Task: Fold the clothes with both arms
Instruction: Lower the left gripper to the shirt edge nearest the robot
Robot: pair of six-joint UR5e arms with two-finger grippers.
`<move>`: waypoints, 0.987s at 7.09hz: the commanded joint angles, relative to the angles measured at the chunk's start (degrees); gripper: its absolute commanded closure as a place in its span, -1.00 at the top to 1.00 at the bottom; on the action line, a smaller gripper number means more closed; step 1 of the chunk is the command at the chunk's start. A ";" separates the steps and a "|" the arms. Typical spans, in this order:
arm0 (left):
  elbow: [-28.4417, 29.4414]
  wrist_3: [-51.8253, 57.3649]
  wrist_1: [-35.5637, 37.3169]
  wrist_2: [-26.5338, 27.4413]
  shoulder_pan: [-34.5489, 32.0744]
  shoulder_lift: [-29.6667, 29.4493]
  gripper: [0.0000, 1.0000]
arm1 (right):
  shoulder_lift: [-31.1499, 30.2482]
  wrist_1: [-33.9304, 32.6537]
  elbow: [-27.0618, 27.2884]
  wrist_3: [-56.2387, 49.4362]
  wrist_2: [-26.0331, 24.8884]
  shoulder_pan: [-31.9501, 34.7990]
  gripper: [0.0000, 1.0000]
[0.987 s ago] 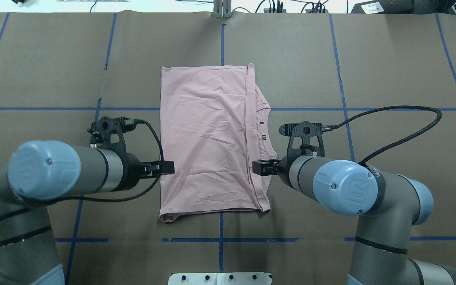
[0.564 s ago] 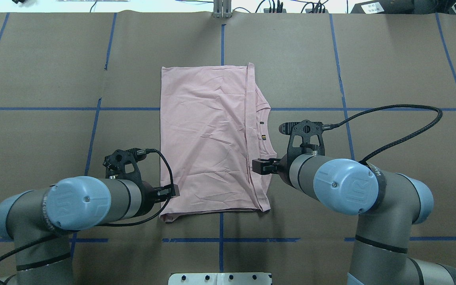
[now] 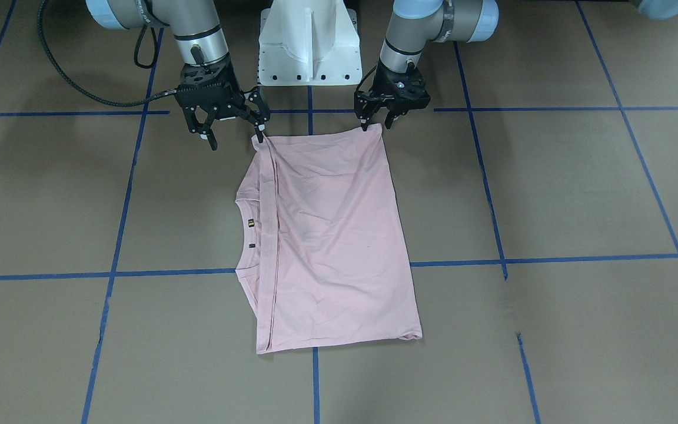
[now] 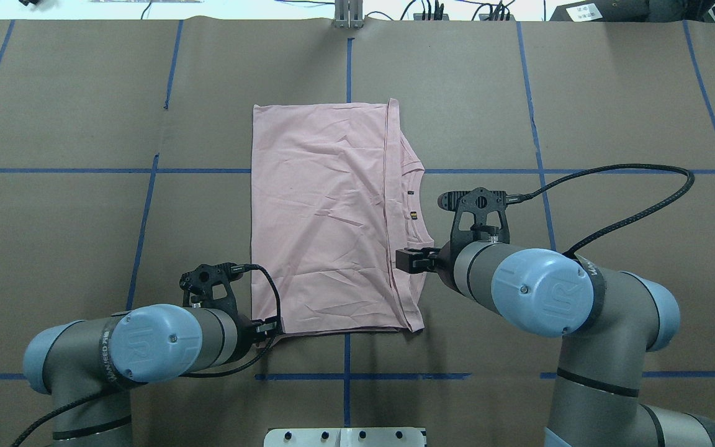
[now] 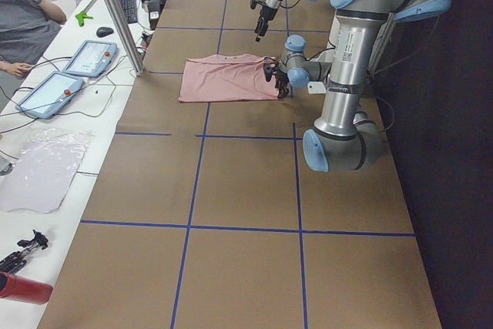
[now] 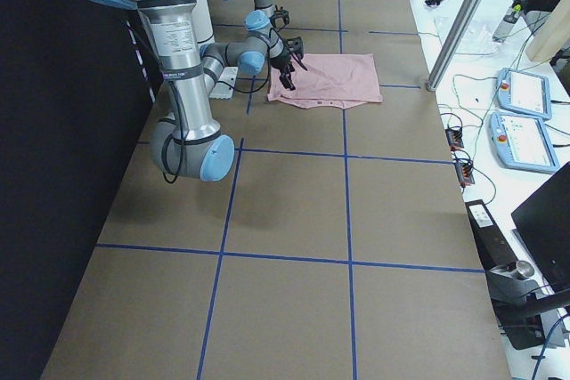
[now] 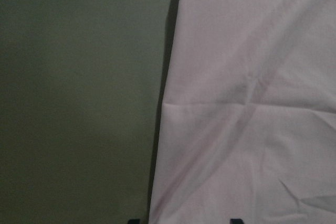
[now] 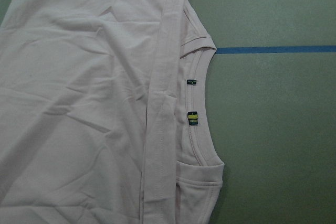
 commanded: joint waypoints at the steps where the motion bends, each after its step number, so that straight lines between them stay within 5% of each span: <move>1: 0.53 0.01 0.07 0.07 0.32 -0.12 0.19 | -0.01 -0.03 0.08 0.03 -0.09 0.00 1.00; 2: 0.53 0.10 0.07 0.07 0.32 -0.39 -0.06 | -0.01 -0.12 0.08 0.03 -0.09 0.00 1.00; 4: 0.53 0.98 0.07 0.07 0.32 -0.74 -1.00 | -0.10 -0.12 -0.01 0.03 -0.18 0.00 1.00; 7: 0.09 4.14 0.07 0.07 0.23 -0.83 -1.00 | 2.17 -1.16 -2.97 6.31 -0.26 -0.70 0.85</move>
